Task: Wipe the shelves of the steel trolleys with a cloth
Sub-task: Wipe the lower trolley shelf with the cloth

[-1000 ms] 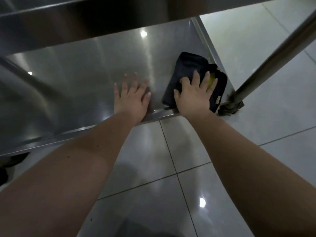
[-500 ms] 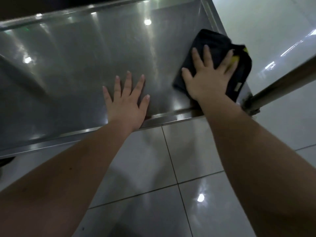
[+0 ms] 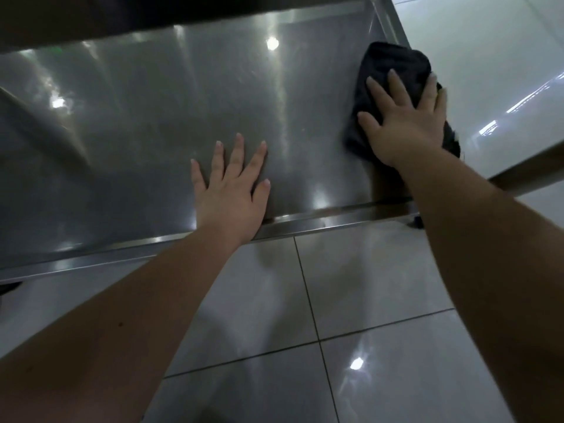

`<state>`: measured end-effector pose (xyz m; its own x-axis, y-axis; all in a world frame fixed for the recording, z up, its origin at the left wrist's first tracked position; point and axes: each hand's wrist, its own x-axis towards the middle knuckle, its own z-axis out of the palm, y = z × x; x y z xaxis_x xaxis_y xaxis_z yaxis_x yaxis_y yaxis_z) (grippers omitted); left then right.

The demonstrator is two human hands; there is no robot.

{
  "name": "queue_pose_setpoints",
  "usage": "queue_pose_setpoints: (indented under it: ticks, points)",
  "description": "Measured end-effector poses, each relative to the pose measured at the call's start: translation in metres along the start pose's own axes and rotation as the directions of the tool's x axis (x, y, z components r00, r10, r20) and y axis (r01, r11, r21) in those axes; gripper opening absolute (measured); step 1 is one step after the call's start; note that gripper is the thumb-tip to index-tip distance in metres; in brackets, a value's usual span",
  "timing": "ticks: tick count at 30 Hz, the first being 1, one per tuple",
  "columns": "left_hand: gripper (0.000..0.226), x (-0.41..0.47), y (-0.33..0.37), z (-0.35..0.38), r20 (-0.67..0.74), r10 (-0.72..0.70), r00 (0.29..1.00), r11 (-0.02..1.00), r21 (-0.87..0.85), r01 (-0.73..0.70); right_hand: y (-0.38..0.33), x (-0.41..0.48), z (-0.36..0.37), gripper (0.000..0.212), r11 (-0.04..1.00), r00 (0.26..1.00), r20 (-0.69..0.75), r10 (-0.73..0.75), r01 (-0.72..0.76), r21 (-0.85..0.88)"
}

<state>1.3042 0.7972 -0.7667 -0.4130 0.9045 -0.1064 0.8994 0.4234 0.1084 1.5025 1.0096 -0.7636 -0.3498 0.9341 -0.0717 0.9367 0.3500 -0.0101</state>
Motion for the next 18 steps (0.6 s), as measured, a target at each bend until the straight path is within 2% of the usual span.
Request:
queue_pose_setpoints:
  ticks: [2, 3, 5, 7, 9, 11, 14, 18]
  points:
    - [0.058, 0.0, -0.001, -0.001, 0.008, -0.001, 1.0, 1.0, 0.005, 0.001, -0.031, -0.007, -0.001, 0.066, 0.998, 0.999, -0.001, 0.05, -0.05, 0.045]
    - [0.058, 0.0, -0.001, -0.001, 0.011, 0.001, 1.0, 1.0, 0.005, -0.001, -0.052, -0.011, -0.003, 0.066, 0.997, 1.0, 0.01, 0.029, -0.03, 0.065]
    - [0.058, 0.001, -0.002, -0.001, 0.012, -0.002, 1.0, 1.0, 0.004, 0.002, -0.096, -0.024, -0.002, 0.065, 0.987, 0.988, 0.023, -0.152, 0.15, 0.06]
    - [0.059, 0.002, -0.003, 0.001, 0.014, -0.011, 1.0, 1.0, 0.017, 0.011, -0.125, -0.038, 0.001, 0.062, 0.929, 0.931, 0.011, -0.366, 0.364, 0.064]
    - [0.059, 0.002, -0.002, 0.002, 0.017, -0.014, 1.0, 1.0, 0.019, 0.014, -0.119, -0.035, 0.0, 0.06, 0.889, 0.891, 0.022, -0.454, 0.452, 0.067]
    - [0.058, 0.001, 0.0, 0.003, 0.008, -0.008, 1.0, 1.0, 0.007, 0.008, -0.086, -0.013, -0.001, 0.06, 0.916, 0.92, 0.003, -0.392, 0.39, 0.09]
    - [0.059, 0.001, 0.001, 0.003, -0.007, 0.0, 1.0, 1.0, -0.011, 0.0, -0.019, 0.012, -0.005, 0.061, 0.985, 0.989, 0.032, -0.145, 0.141, 0.103]
    - [0.058, -0.001, -0.001, 0.004, -0.021, 0.008, 1.0, 1.0, -0.01, -0.008, 0.001, -0.015, 0.0, 0.067, 0.992, 0.995, 0.022, -0.099, 0.097, 0.085]
